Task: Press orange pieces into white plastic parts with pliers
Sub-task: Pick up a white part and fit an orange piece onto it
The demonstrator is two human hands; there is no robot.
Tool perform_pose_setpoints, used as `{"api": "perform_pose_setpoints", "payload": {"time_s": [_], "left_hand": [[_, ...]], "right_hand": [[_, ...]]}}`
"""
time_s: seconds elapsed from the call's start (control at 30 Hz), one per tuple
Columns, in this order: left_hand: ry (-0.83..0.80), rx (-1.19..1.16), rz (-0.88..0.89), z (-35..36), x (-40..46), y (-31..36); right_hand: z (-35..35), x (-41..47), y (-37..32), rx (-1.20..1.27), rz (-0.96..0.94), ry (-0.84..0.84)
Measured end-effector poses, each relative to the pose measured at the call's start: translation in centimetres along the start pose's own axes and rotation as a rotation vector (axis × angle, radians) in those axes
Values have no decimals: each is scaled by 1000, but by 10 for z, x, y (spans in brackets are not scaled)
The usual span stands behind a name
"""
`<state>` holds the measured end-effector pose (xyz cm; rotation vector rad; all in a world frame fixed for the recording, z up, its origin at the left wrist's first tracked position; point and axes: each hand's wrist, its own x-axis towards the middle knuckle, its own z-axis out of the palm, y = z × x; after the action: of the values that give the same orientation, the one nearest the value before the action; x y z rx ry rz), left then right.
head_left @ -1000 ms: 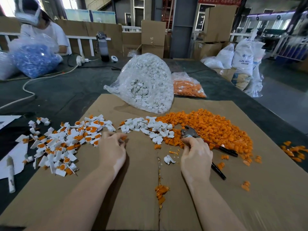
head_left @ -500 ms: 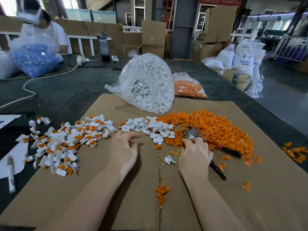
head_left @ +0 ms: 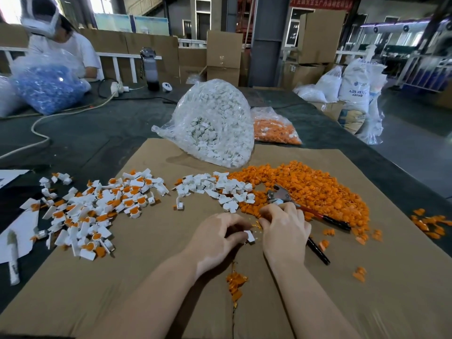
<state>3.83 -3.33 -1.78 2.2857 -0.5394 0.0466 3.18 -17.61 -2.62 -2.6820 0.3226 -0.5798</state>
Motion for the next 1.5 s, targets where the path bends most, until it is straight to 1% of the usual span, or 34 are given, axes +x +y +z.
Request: {"api": "perform_pose_setpoints", "payload": {"time_s": [0.07,0.2,0.33,0.4,0.5,0.6,0.7,0.8,0.87,0.97,1.07,1.33,1.5], "left_hand": [[-3,-50,-6,-1,-3,0],[-14,-30,-3,-2,-4,0],[102,-188,-110,-5,-3,-1],[150,-238,-145,-4,-2,-2],[195,-303,-179,-3,-1,-1],[186,-247,-176,-4,-1,-1],[210,-229,-186,-4,0,-1],[231,-340,-249,-3,2,0],[235,-396,-269,-3,2,1],[212,-460,-264,-4,1,3],[189,-505,-250,-4,0,4],[145,-558,-216,-3,-3,3],[132,-479,-189,0,-4,2]], "right_hand": [[1,0,-1,-21,-8,-1],[2,0,0,-56,-21,-14],[0,-1,0,6,-9,10],[-2,-2,-1,77,-47,29],[-5,-5,-4,252,-112,27],[-6,-7,-5,390,-138,-2],[-7,-8,-6,524,-181,-15],[-10,-9,-7,610,-248,0],[-9,-10,-6,621,-262,-19],[-6,-9,-5,592,-231,-69],[-5,-9,-4,580,-208,-84],[-6,-13,-7,501,-259,-17],[-6,-14,-8,427,-308,1]]}}
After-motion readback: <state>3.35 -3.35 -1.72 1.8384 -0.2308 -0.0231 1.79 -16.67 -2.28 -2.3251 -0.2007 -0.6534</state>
